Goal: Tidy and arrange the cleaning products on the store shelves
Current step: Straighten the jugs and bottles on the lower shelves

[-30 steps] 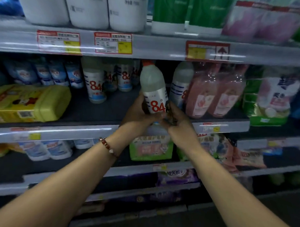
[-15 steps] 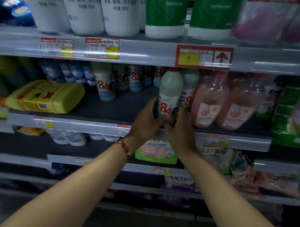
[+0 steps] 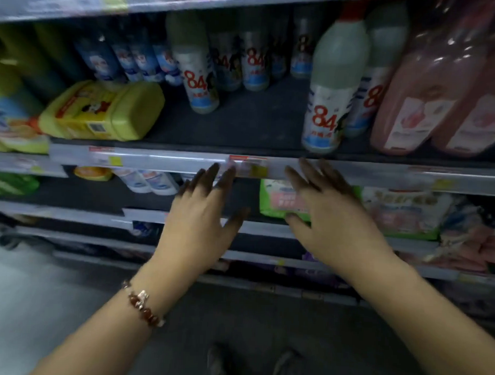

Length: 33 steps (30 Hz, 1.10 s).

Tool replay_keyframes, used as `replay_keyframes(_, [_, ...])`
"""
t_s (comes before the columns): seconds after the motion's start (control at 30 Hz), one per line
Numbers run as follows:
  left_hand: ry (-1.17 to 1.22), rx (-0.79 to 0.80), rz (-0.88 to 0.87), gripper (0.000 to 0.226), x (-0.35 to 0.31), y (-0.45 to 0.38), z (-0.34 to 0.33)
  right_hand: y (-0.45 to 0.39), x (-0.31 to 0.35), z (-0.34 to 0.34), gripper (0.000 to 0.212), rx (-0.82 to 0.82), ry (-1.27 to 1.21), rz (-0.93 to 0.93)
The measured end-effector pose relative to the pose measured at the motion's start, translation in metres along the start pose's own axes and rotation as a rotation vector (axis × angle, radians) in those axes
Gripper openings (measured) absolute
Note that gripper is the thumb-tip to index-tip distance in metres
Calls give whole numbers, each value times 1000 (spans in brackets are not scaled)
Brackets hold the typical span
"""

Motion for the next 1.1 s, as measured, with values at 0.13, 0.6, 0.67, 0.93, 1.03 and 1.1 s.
replay_keyframes(0.13, [-99, 32, 51, 69, 70, 48, -19, -8, 71, -27, 82, 107, 90, 86])
replay_keyframes(0.6, [-179, -171, 312, 77, 381, 204, 87, -65, 415, -127, 85, 115, 8, 306])
replay_keyframes(0.67, [-181, -174, 341, 76, 418, 221, 101, -74, 456, -133, 84, 108, -49, 319])
replay_keyframes(0.93, [-172, -246, 428, 72, 532, 240, 160, -133, 556, -129, 81, 25, -102, 367])
replay_keyframes(1.03, [-177, -298, 418, 73, 560, 229, 182, -161, 587, -124, 79, -22, -166, 390])
replay_keyframes(1.1, [-196, -319, 397, 73, 578, 217, 193, -179, 608, -126, 79, -47, -182, 403])
Point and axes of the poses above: each hand's wrist, its own y-axis away from the middle knuckle, its own z-axis out of the back of the hand, x = y × z, the point moved 8 cm from there along -y, towards the middle knuckle, and after that the axes turned 7 degrees about x, right-handed, at the moved point
